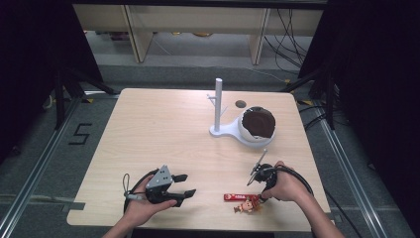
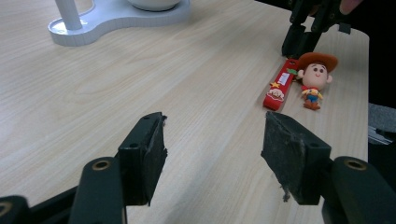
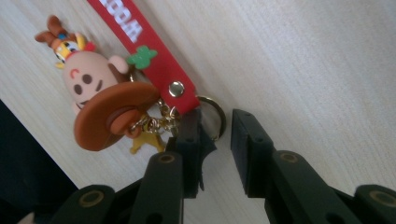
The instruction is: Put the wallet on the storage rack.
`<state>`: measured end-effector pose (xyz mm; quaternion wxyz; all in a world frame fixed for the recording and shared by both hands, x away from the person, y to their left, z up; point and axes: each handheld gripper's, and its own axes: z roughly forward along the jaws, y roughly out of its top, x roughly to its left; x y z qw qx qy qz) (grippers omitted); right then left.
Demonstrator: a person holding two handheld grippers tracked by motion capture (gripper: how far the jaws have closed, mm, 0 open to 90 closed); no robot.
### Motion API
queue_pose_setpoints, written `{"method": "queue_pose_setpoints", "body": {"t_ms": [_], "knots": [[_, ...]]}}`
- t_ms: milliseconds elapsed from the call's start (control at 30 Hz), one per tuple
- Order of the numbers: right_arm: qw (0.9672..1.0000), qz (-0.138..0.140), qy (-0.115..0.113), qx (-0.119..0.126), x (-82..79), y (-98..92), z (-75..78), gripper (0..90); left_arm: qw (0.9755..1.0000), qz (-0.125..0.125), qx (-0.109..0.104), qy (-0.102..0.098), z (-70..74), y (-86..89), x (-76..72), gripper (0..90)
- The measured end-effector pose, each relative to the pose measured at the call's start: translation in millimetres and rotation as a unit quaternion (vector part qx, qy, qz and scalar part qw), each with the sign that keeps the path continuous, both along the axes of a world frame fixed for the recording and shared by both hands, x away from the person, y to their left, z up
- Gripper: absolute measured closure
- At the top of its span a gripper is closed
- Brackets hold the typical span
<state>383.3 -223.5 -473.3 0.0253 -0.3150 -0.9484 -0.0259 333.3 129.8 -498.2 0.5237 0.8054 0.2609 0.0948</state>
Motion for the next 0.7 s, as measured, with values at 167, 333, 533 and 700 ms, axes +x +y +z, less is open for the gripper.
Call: {"method": "queue_pose_setpoints", "body": {"t_ms": [167, 333, 533, 700], "knots": [[1.0, -0.005, -0.001, -0.008, -2.3, 2.9, 0.4, 74.3, 1.0, 0.003, -0.007, -0.001, -0.2, 3.1, 2.1, 38.3], [0.9993, -0.034, 0.014, 0.001, 1.7, 2.8, -0.2, 72.5, 1.0, 0.008, -0.006, -0.002, 0.0, 6.1, 1.9, 38.4], [0.9996, -0.021, 0.002, 0.02, 3.8, 4.4, 6.2, 68.9, 0.9999, 0.016, -0.006, 0.002, -2.2, 8.7, 1.5, 38.4], [0.9994, -0.014, 0.001, 0.03, 4.1, 8.0, 7.8, 62.6, 0.9998, 0.017, -0.01, 0.004, -3.5, 8.4, 0.9, 38.4]]}}
